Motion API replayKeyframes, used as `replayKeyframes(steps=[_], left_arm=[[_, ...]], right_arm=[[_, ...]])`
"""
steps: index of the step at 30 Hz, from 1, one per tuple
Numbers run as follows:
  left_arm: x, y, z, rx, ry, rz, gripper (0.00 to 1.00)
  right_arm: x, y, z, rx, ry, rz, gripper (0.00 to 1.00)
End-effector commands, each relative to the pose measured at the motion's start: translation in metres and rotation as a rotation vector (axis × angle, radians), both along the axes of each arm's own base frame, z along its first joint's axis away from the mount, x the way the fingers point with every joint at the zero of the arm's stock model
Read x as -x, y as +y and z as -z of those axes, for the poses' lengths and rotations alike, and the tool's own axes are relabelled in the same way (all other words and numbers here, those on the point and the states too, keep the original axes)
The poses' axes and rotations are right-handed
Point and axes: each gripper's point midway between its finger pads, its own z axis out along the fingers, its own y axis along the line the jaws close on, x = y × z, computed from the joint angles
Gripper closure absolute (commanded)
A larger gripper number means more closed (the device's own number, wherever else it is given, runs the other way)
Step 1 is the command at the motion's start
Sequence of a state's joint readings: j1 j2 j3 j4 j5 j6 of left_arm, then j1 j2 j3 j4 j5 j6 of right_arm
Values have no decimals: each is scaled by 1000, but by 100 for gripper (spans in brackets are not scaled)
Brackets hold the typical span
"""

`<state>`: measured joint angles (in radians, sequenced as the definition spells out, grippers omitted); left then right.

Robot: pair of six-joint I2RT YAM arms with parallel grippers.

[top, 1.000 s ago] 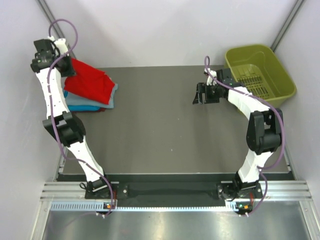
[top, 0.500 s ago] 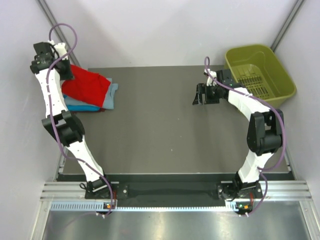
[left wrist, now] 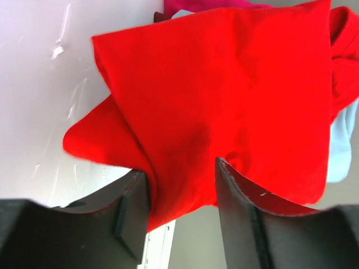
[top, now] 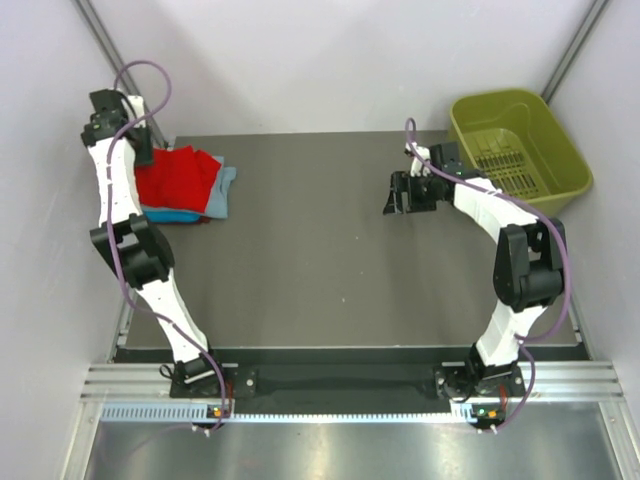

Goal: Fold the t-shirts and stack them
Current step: Neatly place the folded tshirt to the corner

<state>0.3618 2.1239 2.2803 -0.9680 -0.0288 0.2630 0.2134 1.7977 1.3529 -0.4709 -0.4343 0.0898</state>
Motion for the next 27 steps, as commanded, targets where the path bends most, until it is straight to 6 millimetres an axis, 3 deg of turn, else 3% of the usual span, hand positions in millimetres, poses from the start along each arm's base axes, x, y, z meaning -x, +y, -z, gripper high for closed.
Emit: replayKeyframes(steps=[1,5,7,8,9,12,15,17,19,21,23,24,26,27], left_arm=[[-15,-9,-21,-131,-55,-15,47],[-20,-41,-73,-241,-153,-6,45],[-26,-71,-93,-274,-202,32,44],[-26,-82,-108,-277,-241,41,38],[-29,-102,-115,-272,-263,72,17],[-28,-129,-136,-274,-321,101,11],[-22,-126,-157,-276,-376,55,11],[-21,-130,-159,-258,-391,71,9],[-21,-136,-140,-223,-356,90,5],[-22,-145,-118,-167,-317,113,7],[-16,-153,-77,-91,-224,132,13],[-9,-161,-46,-30,-156,136,16],[1,-176,-22,58,-104,164,18],[5,-184,-15,99,-90,177,19]], right_arm=[[-2,6,-25,-16,-84,-14,21],[0,5,-26,-11,-86,-13,21],[0,5,-31,-9,-100,-12,21],[-2,3,-35,-1,-112,-5,21],[-4,1,-40,2,-126,4,20],[-8,-4,-56,20,-175,21,18],[-7,-7,-61,36,-196,24,17],[-5,-9,-62,40,-201,25,17],[0,-9,-60,40,-198,20,17],[3,-9,-59,40,-194,16,17],[4,-11,-65,42,-208,20,17],[2,-10,-72,39,-223,24,16],[-4,-17,-89,61,-274,53,15],[-10,-20,-107,75,-326,65,14]])
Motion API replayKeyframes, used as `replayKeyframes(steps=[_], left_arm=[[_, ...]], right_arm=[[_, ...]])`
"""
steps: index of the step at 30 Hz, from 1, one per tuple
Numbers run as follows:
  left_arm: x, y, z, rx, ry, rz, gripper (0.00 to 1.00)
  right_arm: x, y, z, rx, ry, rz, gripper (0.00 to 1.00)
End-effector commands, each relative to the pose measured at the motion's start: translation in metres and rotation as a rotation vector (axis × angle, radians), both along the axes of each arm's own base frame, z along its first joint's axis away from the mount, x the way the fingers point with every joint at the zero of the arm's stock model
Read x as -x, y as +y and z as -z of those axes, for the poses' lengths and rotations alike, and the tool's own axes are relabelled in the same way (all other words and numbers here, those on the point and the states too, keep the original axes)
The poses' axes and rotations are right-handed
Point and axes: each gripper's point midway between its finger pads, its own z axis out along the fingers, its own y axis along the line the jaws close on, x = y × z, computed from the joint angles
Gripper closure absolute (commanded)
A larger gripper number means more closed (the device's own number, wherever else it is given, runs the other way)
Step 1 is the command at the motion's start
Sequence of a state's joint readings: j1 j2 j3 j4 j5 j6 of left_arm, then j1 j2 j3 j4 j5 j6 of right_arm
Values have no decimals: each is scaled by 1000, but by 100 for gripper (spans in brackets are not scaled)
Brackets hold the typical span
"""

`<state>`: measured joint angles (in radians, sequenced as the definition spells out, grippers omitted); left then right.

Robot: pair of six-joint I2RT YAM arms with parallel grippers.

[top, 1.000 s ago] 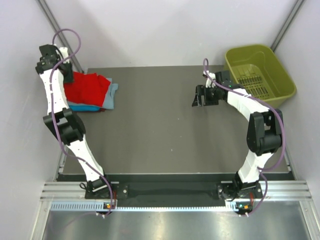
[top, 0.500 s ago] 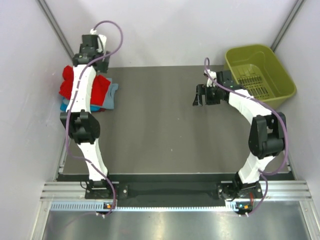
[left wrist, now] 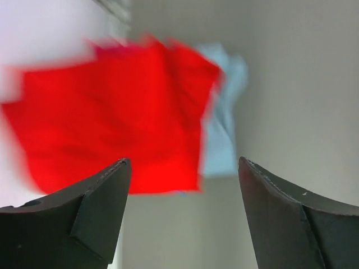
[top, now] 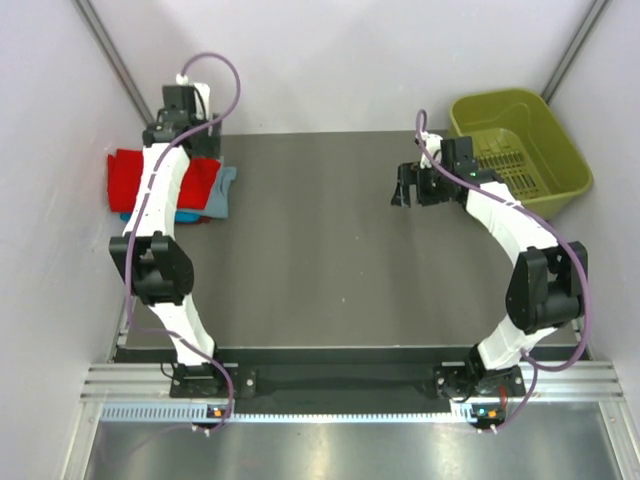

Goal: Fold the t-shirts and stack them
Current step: Neatly place the folded tshirt to the corner

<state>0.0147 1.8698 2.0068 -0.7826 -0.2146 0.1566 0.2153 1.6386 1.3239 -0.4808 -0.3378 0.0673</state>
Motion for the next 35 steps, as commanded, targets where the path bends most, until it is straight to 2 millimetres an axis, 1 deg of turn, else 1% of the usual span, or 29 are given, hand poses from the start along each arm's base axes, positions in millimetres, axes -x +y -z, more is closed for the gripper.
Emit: replayKeyframes(steps=[1,2,3,4,5,6,7,8,9,10,11,12,13,14,15,16,17,18,19,20,22,24,26,27,31,35], left_arm=[[17,-37,31,186,80,75,19],[15,-40,19,194,46,89,18],[12,-44,4,206,6,105,15],[5,-46,-28,204,-75,122,14],[2,-51,-46,215,-119,153,10],[-4,-52,-77,219,-211,163,2],[-2,-52,-98,226,-273,154,1],[-1,-52,-112,237,-321,146,1],[-3,-53,-124,263,-377,130,1],[5,-53,-138,265,-411,131,1],[9,-46,-139,248,-420,99,1],[11,-43,-116,244,-372,78,1],[22,-35,-114,235,-379,23,1],[27,-33,-100,242,-357,0,1],[35,-33,-58,243,-269,-14,1],[44,-32,-63,243,-297,-15,1],[51,-29,-58,239,-296,-40,1],[57,-29,-42,248,-273,-53,1],[63,-28,-52,250,-313,-52,1],[65,-29,-50,256,-312,-52,1],[67,-28,-49,250,-305,-51,1],[65,-24,-54,219,-317,-58,1],[60,-19,-52,206,-315,-83,1],[57,-18,-57,200,-323,-84,1],[52,-16,-58,188,-332,-89,1],[52,-15,-66,173,-342,-81,1]], right_arm=[[-17,-9,-77,40,-228,32,13],[-24,-24,-88,100,-268,94,12],[-30,-33,-112,122,-329,144,11],[-32,-44,-129,147,-372,199,10],[-36,-68,-142,216,-413,313,3],[-38,-79,-162,237,-462,374,0],[-35,-90,-179,252,-502,432,0],[-32,-109,-192,328,-542,497,0],[-29,-116,-200,347,-565,529,0],[-22,-125,-211,361,-595,560,0],[-17,-131,-214,393,-601,579,0],[-9,-137,-206,414,-591,583,0],[-6,-138,-199,424,-587,583,0],[-3,-142,-188,436,-566,604,0],[1,-144,-166,455,-524,596,0],[7,-144,-161,456,-513,594,0],[9,-144,-154,455,-502,593,0],[13,-145,-146,454,-487,594,0],[15,-145,-149,445,-496,592,0],[17,-145,-148,437,-490,592,0],[19,-149,-156,419,-492,601,0],[19,-152,-165,410,-511,614,0],[19,-153,-168,398,-511,622,0],[19,-154,-172,391,-514,626,0],[17,-150,-173,374,-520,615,0],[14,-147,-171,358,-510,600,0]])
